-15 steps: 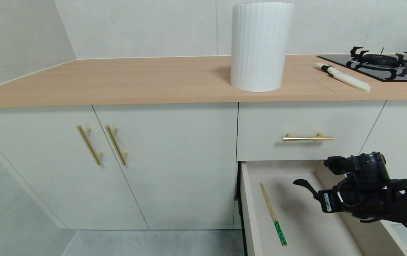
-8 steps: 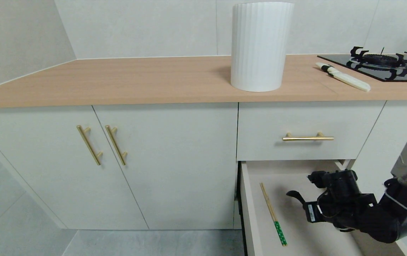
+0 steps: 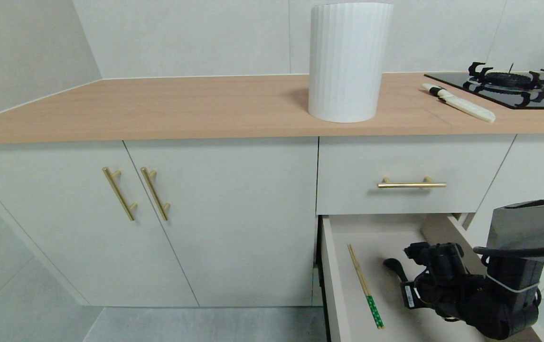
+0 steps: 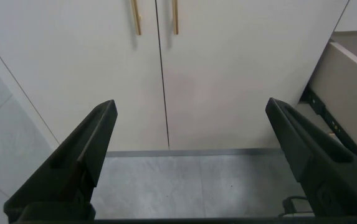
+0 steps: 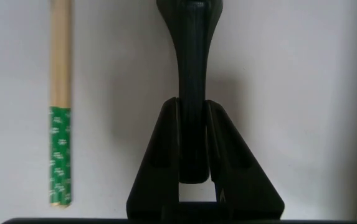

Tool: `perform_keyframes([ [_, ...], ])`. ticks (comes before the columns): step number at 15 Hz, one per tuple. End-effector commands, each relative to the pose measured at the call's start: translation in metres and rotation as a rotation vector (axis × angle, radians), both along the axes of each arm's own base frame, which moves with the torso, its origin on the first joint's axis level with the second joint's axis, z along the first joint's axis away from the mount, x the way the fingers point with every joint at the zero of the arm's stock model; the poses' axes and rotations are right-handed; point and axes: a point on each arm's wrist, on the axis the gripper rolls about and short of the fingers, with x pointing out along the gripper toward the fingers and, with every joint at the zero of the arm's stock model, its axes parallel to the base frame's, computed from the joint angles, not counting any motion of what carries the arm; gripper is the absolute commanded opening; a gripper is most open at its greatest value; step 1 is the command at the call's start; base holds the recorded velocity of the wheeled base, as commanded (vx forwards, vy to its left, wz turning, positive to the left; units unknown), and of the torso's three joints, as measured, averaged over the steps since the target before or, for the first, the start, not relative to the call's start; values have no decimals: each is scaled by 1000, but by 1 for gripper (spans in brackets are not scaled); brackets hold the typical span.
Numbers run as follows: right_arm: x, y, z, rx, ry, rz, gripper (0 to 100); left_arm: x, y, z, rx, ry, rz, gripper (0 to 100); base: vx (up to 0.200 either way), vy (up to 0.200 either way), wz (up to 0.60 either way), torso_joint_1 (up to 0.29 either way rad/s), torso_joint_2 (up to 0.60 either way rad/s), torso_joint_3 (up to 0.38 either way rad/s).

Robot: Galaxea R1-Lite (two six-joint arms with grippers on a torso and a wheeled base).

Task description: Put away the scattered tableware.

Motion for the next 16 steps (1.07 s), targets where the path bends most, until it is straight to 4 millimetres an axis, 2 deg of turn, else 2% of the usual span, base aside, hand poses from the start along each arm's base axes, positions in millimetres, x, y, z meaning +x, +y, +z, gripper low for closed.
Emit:
perform_keyframes([
  [1, -1, 0, -5, -5, 16, 0, 0, 0, 0, 0, 0, 0, 0, 100, 0, 0, 0, 0, 0, 0],
  [8, -1, 0, -6, -7, 16, -2, 0, 0, 0, 0, 0, 0, 0, 100, 0, 0, 0, 0, 0, 0],
  [9, -1, 0, -5, -7, 14, -2, 100, 0, 0, 0, -1, 0, 0, 100, 0, 0, 0, 0, 0, 0],
  [14, 0, 0, -3, -3, 7, -5, 100, 0, 0, 0, 0, 0, 0, 100, 0, 0, 0, 0, 0, 0],
  [16, 0, 0, 6, 3, -17, -5, 100, 0, 0, 0, 0, 0, 0, 100, 0, 0, 0, 0, 0, 0],
])
